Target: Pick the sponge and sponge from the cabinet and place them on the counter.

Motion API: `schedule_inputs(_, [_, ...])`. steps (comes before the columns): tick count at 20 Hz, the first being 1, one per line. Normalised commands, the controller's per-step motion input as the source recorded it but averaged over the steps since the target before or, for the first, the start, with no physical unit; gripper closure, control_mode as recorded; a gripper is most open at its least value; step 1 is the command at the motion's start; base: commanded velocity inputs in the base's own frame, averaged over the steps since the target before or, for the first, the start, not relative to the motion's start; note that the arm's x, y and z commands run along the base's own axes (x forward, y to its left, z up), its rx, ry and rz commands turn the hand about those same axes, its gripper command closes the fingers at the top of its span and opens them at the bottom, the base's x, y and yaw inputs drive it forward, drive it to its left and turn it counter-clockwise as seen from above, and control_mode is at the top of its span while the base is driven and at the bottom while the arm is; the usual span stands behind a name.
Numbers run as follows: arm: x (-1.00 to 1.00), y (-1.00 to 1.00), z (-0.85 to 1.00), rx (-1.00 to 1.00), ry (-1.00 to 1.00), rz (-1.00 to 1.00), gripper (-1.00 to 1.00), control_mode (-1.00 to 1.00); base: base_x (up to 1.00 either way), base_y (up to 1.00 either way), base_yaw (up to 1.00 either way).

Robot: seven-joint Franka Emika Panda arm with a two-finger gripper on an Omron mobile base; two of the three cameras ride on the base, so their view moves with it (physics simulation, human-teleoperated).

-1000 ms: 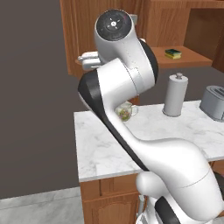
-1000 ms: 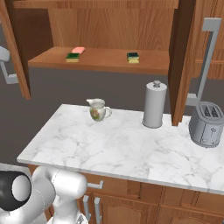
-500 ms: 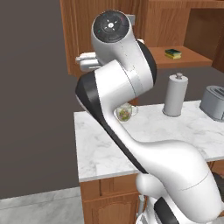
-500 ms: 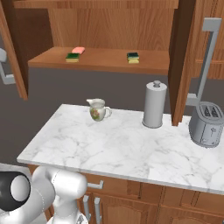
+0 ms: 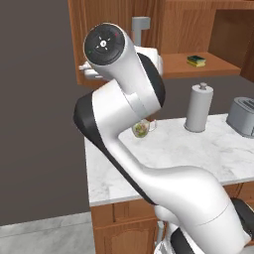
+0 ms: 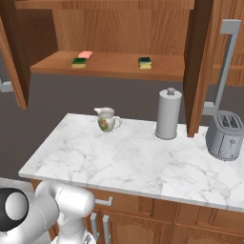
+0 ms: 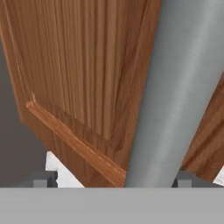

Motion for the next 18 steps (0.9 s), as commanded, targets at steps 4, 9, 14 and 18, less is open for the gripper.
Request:
schedule_inputs(4, [-0.14, 0.00, 0.06, 0.00, -0.01, -0.18, -1.00, -1.00, 0.00, 0.00, 0.00])
schedule_inputs(9, [-0.26, 0.00, 0.13, 0.00, -0.05, -0.18, -1.00, -1.00, 0.00, 0.00, 0.00])
schedule_inputs(14, [-0.40, -0.09, 0.13, 0.02, -0.06, -0.04, -1.00, -1.00, 0.00, 0.00, 0.00])
schedule_inputs(18, [-0.53, -0.26, 0.12, 0.07, -0.06, 0.00, -1.00, -1.00, 0.00, 0.00, 0.00])
